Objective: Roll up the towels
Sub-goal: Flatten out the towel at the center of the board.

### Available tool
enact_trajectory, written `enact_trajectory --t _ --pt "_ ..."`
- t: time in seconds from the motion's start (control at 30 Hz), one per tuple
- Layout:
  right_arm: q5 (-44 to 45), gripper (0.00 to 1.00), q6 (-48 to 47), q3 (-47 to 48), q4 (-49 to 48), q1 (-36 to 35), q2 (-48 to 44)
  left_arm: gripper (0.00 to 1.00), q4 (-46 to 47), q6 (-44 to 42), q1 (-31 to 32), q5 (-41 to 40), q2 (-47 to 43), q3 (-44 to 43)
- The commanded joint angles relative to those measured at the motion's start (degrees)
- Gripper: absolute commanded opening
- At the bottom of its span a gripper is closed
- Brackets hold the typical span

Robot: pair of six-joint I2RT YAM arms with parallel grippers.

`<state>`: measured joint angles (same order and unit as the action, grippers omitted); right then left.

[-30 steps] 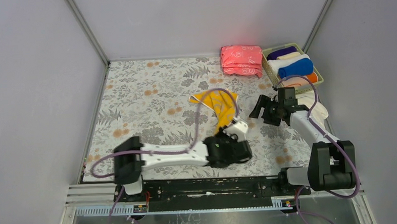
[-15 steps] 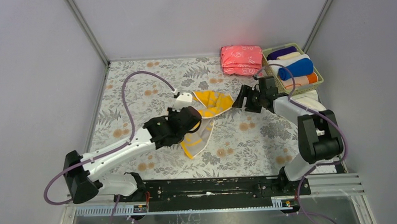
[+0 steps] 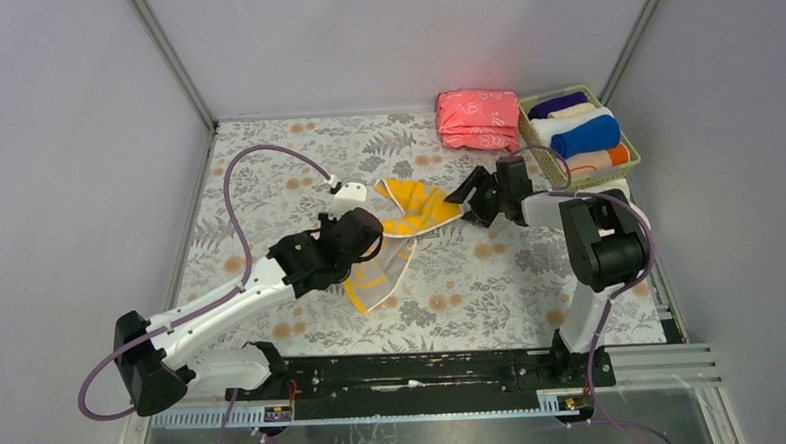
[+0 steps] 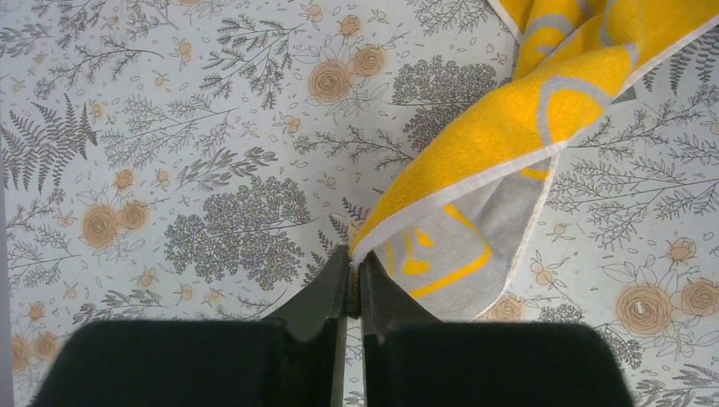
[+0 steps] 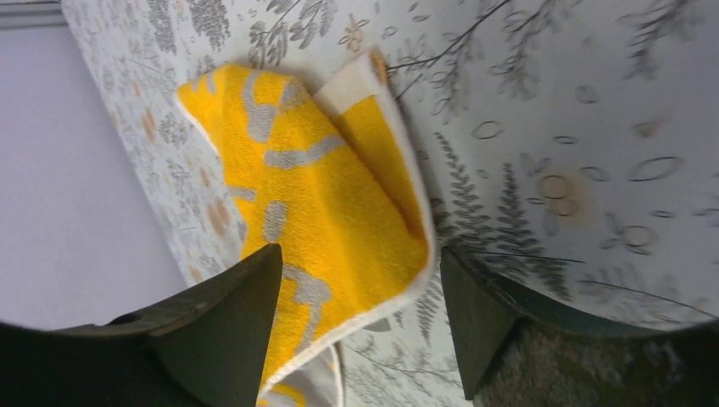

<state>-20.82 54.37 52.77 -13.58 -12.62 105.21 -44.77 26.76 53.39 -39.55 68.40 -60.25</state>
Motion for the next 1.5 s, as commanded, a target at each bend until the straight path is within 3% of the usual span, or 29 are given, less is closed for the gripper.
enact_trajectory --t 0.0,0.07,0.13,0.23,0.37,0.47,0.63,0.77,0.9,1.0,1.23,1.37,1.47 --pt "-0.4 0.74 8.9 -0.2 -7.2 -2.8 2.8 0.0 3.2 -0.9 -1.3 -0.3 -0.8 0.2" --pt "-0.8 0.7 10.2 0.6 -7.9 -3.2 4.5 0.0 3.0 -0.8 -2.1 -0.4 -0.9 -0.1" --pt "-0.7 0.58 11.3 0.4 -9.9 -3.4 5.3 0.0 3.2 -0.9 -3.2 -0.3 -0.9 -0.4" --pt "1.7 0.28 10.8 1.6 -11.0 -3.3 4.8 0.0 4.5 -2.5 -6.5 1.0 -0.6 -1.4" --pt "3.1 0.07 3.5 11.7 -1.2 -1.7 3.1 0.0 5.5 -7.5 -13.4 0.6 2.2 -7.0" --pt "5.7 0.0 -3.1 21.1 7.1 -0.2 -0.3 0.0 7.5 -12.2 -19.7 1.2 5.0 -14.6" --pt "6.6 0.01 -12.2 34.1 18.7 2.7 -5.8 0.0 12.9 -18.4 -26.1 1.9 6.8 -23.6" --pt "5.2 0.05 -17.5 36.4 25.7 2.9 -11.2 0.0 17.3 -21.3 -26.2 3.8 3.0 -22.0" --pt "2.4 0.09 -18.4 26.6 26.8 2.8 -19.0 0.0 17.5 -18.4 -26.2 9.6 -2.9 -12.3" --pt "0.6 0.13 -17.4 12.3 25.2 2.4 -24.6 0.0 13.8 -11.7 -26.1 14.8 -6.4 -4.0" --pt "0.8 0.25 -15.4 -17.5 23.5 0.0 -37.0 0.13 4.1 6.8 -26.1 32.0 -12.0 12.2" --pt "5.3 0.42 -16.6 -23.2 30.1 0.0 -46.7 0.38 1.2 15.8 -26.1 40.8 -17.5 18.7" --pt "8.7 0.5 -18.6 -22.0 34.4 0.0 -50.4 0.5 -3.1 20.6 -26.1 39.1 -22.9 18.5"
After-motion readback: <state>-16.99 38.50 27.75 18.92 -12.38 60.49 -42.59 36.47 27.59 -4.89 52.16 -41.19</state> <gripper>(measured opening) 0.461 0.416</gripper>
